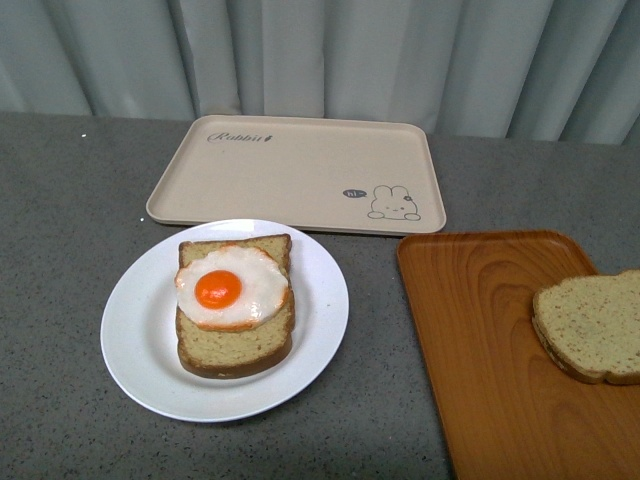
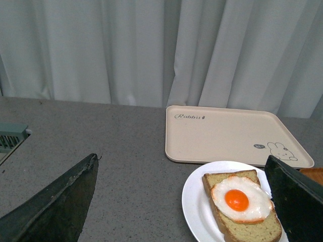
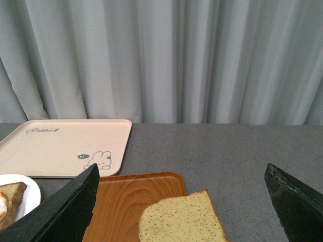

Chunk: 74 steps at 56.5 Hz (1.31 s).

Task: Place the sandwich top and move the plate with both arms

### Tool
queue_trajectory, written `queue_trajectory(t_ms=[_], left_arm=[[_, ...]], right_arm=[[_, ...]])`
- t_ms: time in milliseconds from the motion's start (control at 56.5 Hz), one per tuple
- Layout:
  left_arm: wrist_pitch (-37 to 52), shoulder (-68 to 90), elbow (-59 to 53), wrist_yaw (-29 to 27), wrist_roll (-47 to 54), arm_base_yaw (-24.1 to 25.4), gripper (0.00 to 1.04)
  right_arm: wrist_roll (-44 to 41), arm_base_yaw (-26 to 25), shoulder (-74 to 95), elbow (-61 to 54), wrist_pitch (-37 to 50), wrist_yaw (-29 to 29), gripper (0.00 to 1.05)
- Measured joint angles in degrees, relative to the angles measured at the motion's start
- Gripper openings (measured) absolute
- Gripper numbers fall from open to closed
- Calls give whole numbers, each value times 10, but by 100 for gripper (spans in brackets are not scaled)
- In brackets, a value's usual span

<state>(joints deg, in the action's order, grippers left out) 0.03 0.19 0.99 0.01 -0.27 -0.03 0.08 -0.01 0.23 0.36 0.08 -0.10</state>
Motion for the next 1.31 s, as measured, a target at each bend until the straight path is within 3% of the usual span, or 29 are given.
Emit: queue_trajectory(t_ms=[389, 477, 566, 707, 778, 1026, 1149, 1309], left_arm=[[0, 0, 0, 0, 0, 0, 98], [0, 0, 0, 0, 0, 0, 98], [0, 0, 0, 0, 0, 0, 98], [0, 0, 0, 0, 0, 0, 98], [0, 0, 0, 0, 0, 0, 98], [0, 0, 0, 0, 0, 0, 98], [0, 0, 0, 0, 0, 0, 98], [0, 0, 0, 0, 0, 0, 98]], right_arm=[[0, 0, 0, 0, 0, 0, 96], [-22, 9, 52, 7, 0, 93, 96], [-28, -26, 162, 8, 93, 98, 96], [-19, -123, 467, 63, 307, 13, 96], [-17, -158, 584, 102, 338, -24, 96], [4, -229, 813, 235, 284, -96, 96], [20, -243, 882, 293, 228, -121, 96], [48, -255, 971, 367, 140, -202, 96]])
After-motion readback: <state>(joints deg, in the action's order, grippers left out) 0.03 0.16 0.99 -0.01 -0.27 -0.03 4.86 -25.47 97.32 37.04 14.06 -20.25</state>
